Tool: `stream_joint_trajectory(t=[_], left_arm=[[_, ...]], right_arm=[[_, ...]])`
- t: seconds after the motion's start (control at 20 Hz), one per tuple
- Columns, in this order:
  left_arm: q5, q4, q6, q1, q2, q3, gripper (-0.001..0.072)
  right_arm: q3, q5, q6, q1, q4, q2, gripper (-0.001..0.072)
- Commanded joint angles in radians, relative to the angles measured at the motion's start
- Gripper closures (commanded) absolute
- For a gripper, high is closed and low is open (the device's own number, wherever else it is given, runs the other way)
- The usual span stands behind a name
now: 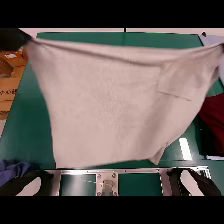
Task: Fold the shirts.
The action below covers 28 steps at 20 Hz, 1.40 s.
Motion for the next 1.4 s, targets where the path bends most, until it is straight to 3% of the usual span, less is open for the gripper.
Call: stream_joint_trajectory(t=[0.0, 0.25, 0.5, 0.6, 0.85, 1.0, 1.35], left_arm=[[0.147, -0.02, 0.058, -0.07, -0.258, -0.088, 0.0683], [0.376, -0.027, 0.029, -0.074, -0.495, -0.032, 0.0684], [0.475, -0.022, 0.027, -0.063, -0.51, 0.071, 0.0684], [0.424, -0.02, 0.029, -0.062, -0.526, 0.068, 0.0684], [0.215, 0.041, 0.026, -0.063, -0.64, 0.061, 0.0684], [0.122, 0.153, -0.045, -0.063, -0.683, 0.061, 0.0684], [0.119, 0.154, -0.041, -0.108, -0.747, 0.061, 0.0682]], right_arm=[[-0.144, -0.153, -0.117, 0.109, 0.027, -0.228, 0.0702], [0.026, -0.228, -0.135, 0.15, 0.064, -0.62, 0.0702], [0.261, -0.224, -0.135, 0.15, 0.063, -0.777, 0.0702], [0.275, -0.219, -0.135, 0.146, 0.05, -0.781, 0.0702], [0.229, -0.069, -0.117, 0.146, -0.183, -0.782, 0.0704], [0.191, -0.066, -0.084, 0.146, -0.331, -0.783, 0.0703], [0.188, -0.05, -0.039, 0.163, -0.397, -0.817, 0.0702]])
